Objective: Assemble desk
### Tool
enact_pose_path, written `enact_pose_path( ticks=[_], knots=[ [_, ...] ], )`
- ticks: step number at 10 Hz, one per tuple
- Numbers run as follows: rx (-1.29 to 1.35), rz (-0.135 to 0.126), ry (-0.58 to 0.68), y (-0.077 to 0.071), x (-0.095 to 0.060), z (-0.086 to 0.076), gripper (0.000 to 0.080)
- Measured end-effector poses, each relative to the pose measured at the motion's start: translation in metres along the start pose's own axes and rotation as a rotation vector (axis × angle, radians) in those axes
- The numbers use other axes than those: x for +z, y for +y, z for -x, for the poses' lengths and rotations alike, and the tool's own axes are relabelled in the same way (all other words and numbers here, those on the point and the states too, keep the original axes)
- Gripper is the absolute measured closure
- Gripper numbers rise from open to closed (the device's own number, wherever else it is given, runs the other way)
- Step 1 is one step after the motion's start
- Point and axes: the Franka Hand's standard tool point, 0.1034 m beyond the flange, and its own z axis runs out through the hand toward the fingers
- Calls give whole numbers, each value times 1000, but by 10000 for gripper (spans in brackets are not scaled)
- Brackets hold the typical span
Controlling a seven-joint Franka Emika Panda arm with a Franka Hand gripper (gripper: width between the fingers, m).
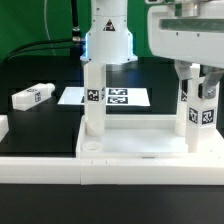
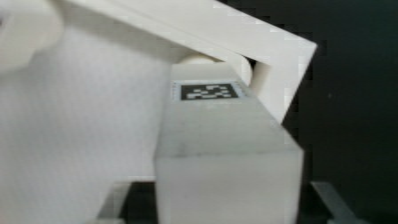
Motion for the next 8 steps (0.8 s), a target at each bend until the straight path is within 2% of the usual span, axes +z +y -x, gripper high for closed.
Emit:
enact_pose_path(
  ticks=[1, 5, 6, 7, 8],
  knots=[
    [116, -10, -13, 0, 0, 1, 509],
    [421, -9, -44, 0, 1, 6, 509],
    [387, -8, -43, 1, 2, 6, 341],
    [304, 17, -46, 2, 1, 10, 341],
    [235, 14, -51, -2, 0, 16, 200]
  ],
)
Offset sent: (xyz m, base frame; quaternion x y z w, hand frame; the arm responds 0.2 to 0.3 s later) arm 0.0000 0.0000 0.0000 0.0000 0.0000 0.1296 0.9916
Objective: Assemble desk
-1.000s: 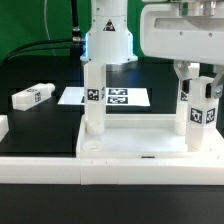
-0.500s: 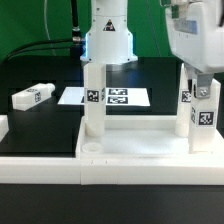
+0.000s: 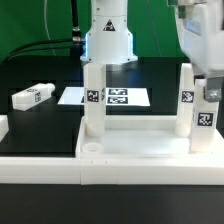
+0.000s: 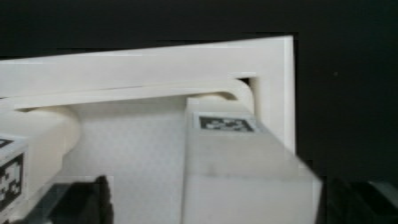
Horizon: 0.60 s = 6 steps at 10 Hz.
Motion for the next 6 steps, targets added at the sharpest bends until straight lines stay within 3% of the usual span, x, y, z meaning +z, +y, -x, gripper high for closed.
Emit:
enact_pose_path(
  ticks=[1, 3, 6],
  knots=[
    [-101, -19, 2, -1, 3, 6, 160],
    [-324, -17, 6, 1, 4, 17, 152],
    [-591, -16, 8, 1, 4, 16, 151]
  ],
)
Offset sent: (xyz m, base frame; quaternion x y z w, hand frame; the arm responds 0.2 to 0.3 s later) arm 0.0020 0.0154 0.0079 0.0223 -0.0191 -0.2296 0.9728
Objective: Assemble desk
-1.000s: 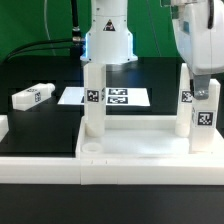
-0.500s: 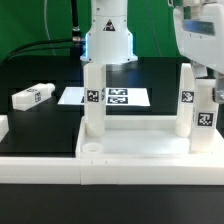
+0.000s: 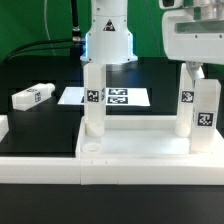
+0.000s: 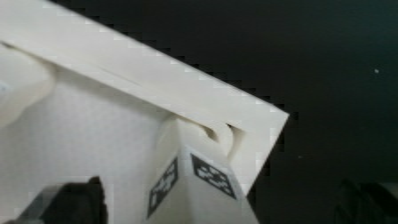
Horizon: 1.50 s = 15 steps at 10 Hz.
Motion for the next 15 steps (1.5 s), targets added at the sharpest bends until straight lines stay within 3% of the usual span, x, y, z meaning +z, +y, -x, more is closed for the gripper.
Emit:
enact_pose_path(
  ticks=[2, 7, 10, 12, 15],
  knots=[
    [-244, 15, 6, 1, -2, -6, 151],
    [-749, 83, 56, -1, -5, -14, 151],
    [-854, 88, 54, 1, -4, -19, 195],
    [-854, 89, 54, 2, -4, -19, 469],
    [-823, 88, 55, 2, -4, -20, 512]
  ],
)
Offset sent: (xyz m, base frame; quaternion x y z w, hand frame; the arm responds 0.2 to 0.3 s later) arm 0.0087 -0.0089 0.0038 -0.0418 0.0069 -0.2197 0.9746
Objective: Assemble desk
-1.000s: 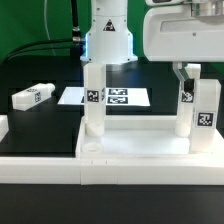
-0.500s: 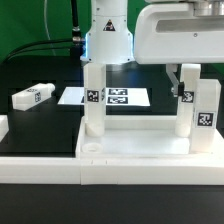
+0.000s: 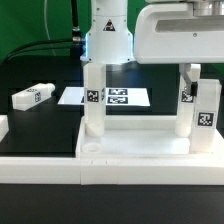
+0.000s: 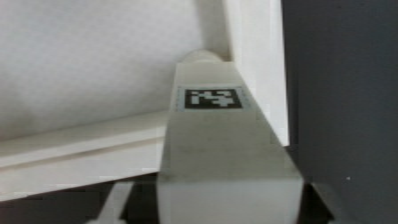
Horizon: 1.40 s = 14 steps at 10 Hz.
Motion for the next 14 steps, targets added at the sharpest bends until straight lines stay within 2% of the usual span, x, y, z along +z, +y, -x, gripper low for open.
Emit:
enact_pose_path(
  ticks=[1, 2, 8, 9, 11, 14],
  knots=[
    [1, 0, 0, 0, 0, 0, 512],
    [133, -7, -3, 2, 0, 0, 512],
    [836, 1, -2, 7, 1, 1, 512],
    [936, -2, -7, 5, 1, 3, 512],
    [1179, -25, -37, 6, 1, 3, 512],
    [1322, -29, -50, 6, 1, 3, 512]
  ],
)
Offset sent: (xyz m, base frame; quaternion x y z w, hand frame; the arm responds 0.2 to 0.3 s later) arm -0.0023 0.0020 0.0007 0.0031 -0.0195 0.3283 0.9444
